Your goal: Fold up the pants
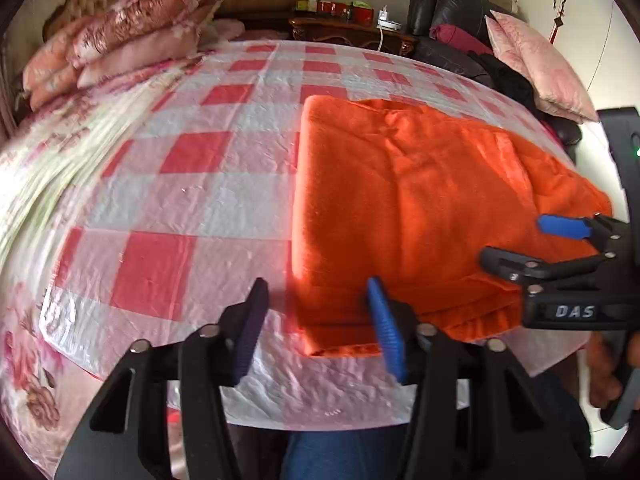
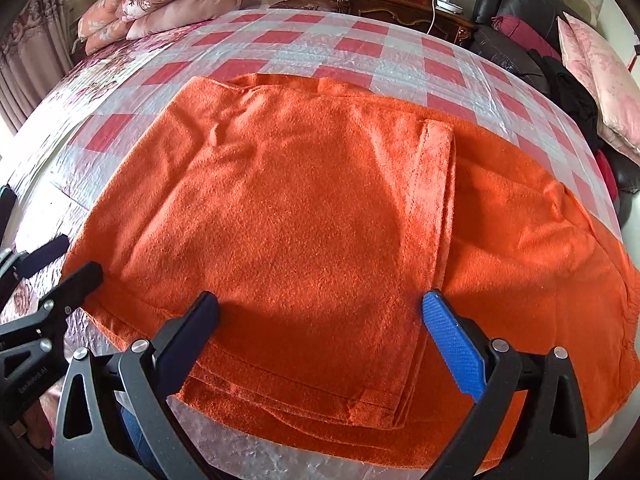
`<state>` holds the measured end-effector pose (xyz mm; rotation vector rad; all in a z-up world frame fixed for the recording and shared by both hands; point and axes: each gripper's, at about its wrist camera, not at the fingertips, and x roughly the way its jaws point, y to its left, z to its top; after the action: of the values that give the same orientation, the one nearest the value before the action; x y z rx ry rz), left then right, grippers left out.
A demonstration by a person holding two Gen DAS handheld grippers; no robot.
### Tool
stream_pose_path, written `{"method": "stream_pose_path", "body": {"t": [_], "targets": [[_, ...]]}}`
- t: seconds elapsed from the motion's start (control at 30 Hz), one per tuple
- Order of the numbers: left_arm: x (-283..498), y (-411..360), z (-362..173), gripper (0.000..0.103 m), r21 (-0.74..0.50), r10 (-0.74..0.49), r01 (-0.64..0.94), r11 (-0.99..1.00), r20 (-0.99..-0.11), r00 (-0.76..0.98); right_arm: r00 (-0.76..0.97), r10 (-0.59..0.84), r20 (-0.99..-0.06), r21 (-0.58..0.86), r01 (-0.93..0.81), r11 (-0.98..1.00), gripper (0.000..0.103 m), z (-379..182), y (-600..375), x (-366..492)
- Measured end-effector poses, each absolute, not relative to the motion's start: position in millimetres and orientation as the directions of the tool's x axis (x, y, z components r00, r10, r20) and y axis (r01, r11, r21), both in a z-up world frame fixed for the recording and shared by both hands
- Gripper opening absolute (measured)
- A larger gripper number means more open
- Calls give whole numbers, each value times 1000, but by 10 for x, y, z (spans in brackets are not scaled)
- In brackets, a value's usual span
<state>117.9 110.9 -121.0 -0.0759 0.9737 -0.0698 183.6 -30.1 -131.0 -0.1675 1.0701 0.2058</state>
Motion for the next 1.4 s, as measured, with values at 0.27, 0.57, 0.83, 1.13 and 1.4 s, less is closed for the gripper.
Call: {"method": "stream_pose_path", "body": {"t": [0.27,0.57,0.83,1.13,1.4], "targets": [[1188,1523,-1291,22,-553,-439,-92,828,-743,505,459,95,-883,-25,-250,968,99,-1314,-317,1839],[1110,1751,-1461,41,-757,-585,-204,620,-620,523,457,100,-884,-21,-252,967,99,-1318,-326,1837],[1182,1352,-872,6,-492,-368,-51,869,-711,599,433,161,-887,47,-263,964,87,-1098,-365,1919],[1206,-33,-92,6,81,-100,208,975,-676,730,111,608,-786,521,-411,748,98,-154,-355,2783],[1237,-1093,-54,6,341,-60,347,874,-631,773,-18,500,-866,426,-549,719,71,-228,-151,3022]]}}
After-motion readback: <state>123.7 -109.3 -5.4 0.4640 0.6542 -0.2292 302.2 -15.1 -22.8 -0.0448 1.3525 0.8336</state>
